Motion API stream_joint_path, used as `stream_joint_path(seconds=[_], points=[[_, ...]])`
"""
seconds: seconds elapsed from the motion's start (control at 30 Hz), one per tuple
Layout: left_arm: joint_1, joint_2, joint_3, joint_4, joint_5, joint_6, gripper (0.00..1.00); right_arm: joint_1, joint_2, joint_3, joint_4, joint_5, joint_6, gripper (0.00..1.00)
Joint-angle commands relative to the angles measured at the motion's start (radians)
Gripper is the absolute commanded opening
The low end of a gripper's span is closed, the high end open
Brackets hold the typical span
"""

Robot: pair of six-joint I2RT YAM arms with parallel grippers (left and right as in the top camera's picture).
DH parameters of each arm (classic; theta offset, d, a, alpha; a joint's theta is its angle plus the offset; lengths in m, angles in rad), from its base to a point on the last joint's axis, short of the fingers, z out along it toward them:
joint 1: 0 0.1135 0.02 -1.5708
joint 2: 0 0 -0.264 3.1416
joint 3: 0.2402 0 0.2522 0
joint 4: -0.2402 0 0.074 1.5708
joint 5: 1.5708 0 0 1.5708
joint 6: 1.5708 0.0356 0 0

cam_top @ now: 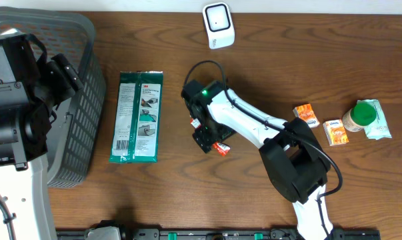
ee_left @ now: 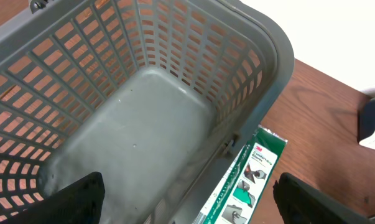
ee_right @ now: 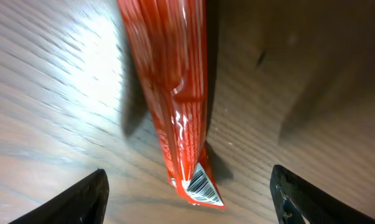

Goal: Scan the item barcode

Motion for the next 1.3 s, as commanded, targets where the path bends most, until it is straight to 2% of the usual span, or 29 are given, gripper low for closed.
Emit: stream_joint_path(seconds=[0.0,0.2,0.43,0.93,1.13,1.27], points=[[0.004,-0.001,0.007,0.0,-0.009,-0.002,0.88,0.009,-0.006,0.072,-0.023,-0.002,-0.002,0.8],[0.004,-0.001,0.007,0.0,-0.009,-0.002,0.88,0.009,-0.022,0.166,-0.078,-0.002,-0.003,0.83],[0.004,-0.001,0.007,0.0,-0.009,-0.002,0.88,0.008,-0.037,0.224,-0.066,0.002,-0.022,0.85],[0.004,-0.001,0.007,0.0,-0.009,-0.002,0.88,0.007,-0.035,0.224,0.12,0.018,-0.029,0.96],[0.004,-0.001,0.007,0.0,-0.009,-0.002,0.88,0.007,-0.03,0.212,0.15,0.039,-0.028,0.89],[0.004,-0.001,0.007,0.0,-0.009,-0.002,0.88,0.016,-0.021,0.171,0.154,0.028,-0.028,0.77]])
